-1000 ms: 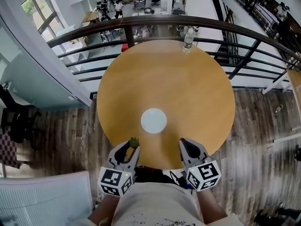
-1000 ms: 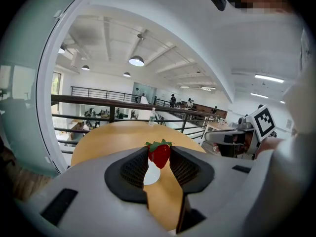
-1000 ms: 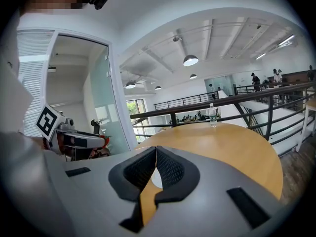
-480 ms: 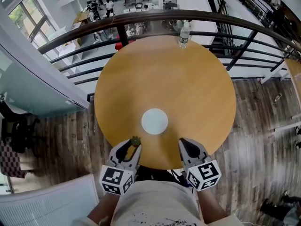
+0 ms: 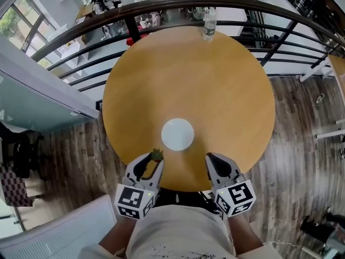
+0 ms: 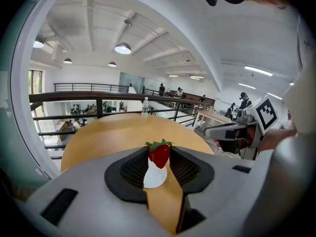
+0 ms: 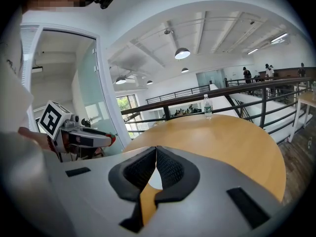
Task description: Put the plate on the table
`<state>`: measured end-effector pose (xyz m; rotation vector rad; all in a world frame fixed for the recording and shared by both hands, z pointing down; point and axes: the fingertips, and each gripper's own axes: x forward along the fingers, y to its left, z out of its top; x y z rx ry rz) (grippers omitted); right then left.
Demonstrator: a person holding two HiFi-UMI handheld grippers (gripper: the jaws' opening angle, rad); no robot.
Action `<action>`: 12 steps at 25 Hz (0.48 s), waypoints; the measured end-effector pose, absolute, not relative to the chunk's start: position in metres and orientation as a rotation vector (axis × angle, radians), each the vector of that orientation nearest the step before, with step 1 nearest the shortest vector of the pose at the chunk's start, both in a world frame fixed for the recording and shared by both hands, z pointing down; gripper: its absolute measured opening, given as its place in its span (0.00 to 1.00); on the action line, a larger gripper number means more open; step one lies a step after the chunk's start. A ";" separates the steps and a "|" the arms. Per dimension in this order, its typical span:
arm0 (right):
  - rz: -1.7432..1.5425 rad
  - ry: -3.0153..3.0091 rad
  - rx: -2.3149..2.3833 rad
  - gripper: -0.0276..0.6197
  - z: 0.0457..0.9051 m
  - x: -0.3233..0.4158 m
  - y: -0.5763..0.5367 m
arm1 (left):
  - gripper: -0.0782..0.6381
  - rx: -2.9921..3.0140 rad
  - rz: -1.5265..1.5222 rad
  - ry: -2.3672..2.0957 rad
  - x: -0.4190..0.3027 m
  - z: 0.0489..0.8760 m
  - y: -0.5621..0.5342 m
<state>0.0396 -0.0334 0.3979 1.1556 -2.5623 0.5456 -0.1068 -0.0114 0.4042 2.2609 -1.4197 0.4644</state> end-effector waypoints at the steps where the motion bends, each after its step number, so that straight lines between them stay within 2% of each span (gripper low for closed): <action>1: 0.549 -2.555 1.159 0.08 0.401 0.038 -0.036 | 0.32 2.262 0.469 -1.413 -0.108 0.407 -0.015; 12: 0.626 -2.526 1.184 0.08 0.426 0.038 -0.051 | 0.32 2.287 0.543 -1.337 -0.098 0.436 -0.052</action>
